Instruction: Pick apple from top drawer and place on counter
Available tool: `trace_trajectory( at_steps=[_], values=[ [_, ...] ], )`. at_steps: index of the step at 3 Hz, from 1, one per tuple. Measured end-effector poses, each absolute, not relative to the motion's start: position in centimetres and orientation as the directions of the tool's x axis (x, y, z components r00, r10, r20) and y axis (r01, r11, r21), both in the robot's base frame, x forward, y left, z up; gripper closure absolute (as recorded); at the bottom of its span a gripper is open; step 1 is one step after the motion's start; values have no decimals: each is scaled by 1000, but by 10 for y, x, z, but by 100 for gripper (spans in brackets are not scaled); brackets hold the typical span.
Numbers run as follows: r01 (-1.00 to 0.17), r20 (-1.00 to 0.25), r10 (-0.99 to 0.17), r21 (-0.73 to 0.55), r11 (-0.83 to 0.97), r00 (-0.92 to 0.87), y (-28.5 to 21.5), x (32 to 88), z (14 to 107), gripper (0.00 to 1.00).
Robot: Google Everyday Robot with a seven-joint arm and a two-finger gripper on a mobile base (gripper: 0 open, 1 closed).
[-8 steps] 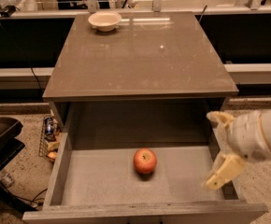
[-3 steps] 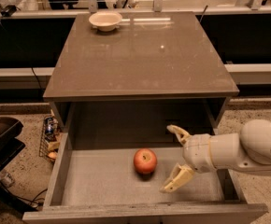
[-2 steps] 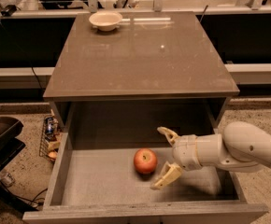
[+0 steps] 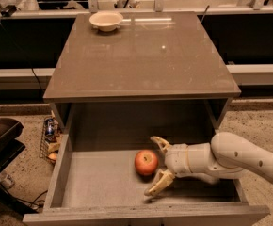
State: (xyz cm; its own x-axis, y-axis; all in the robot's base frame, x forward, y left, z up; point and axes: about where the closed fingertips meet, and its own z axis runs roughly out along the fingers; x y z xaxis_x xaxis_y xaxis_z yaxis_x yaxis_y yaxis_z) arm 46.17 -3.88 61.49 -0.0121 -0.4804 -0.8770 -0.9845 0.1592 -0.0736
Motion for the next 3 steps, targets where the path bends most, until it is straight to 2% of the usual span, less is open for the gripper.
trace_trajectory(
  at_steps=[1,2,3],
  values=[
    [-986,-894,-447,-55,158,-22,-29,462,604,17],
    [-987,-894,-447,-53,153,-21,-28,461,604,48],
    [-987,-895,-447,-53,151,-20,-26,460,603,72]
  ],
)
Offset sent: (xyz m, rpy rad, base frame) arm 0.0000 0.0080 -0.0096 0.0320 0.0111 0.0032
